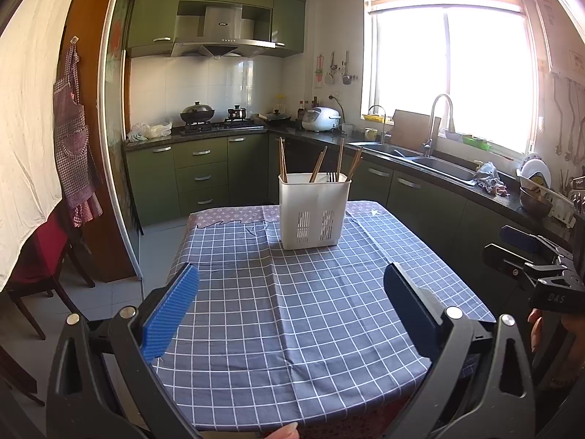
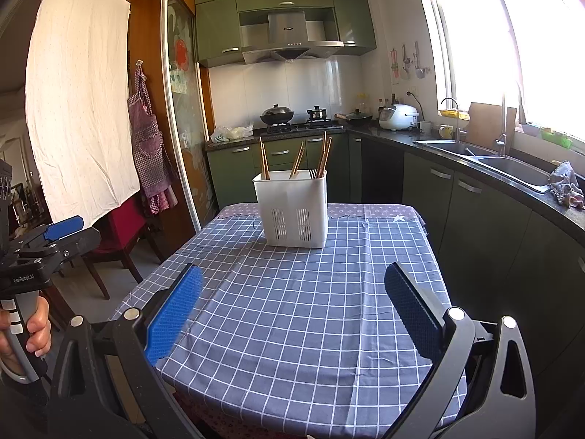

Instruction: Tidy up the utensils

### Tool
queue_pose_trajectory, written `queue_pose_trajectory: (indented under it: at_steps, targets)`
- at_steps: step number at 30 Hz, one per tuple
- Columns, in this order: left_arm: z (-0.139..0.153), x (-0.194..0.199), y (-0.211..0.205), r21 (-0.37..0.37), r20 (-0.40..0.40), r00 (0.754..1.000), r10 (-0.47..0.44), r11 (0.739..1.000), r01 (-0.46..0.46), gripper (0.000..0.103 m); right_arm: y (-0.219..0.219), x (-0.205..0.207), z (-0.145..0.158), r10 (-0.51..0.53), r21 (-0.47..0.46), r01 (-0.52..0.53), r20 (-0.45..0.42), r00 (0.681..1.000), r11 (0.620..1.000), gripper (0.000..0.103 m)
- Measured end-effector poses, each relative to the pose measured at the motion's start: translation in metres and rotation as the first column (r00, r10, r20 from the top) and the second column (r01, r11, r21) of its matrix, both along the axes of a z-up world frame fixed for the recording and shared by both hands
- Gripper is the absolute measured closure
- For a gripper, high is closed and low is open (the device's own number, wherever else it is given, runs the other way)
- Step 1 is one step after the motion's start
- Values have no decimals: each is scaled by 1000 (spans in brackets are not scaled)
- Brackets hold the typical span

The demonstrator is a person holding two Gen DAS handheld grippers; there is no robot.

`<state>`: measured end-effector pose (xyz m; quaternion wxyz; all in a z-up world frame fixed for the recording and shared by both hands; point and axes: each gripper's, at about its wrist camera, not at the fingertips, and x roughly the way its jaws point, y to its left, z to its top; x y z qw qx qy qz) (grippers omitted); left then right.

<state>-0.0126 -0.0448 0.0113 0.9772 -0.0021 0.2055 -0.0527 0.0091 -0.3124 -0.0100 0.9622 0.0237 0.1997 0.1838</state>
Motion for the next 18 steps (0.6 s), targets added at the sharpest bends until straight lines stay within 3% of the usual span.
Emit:
queue_pose_trajectory:
  at_steps: [18]
  targets:
    - [-9,7,6,-29,-23,1000,3,1000,-4,7,-2,6,-3,9,3,-9,-15,1000,1000,5]
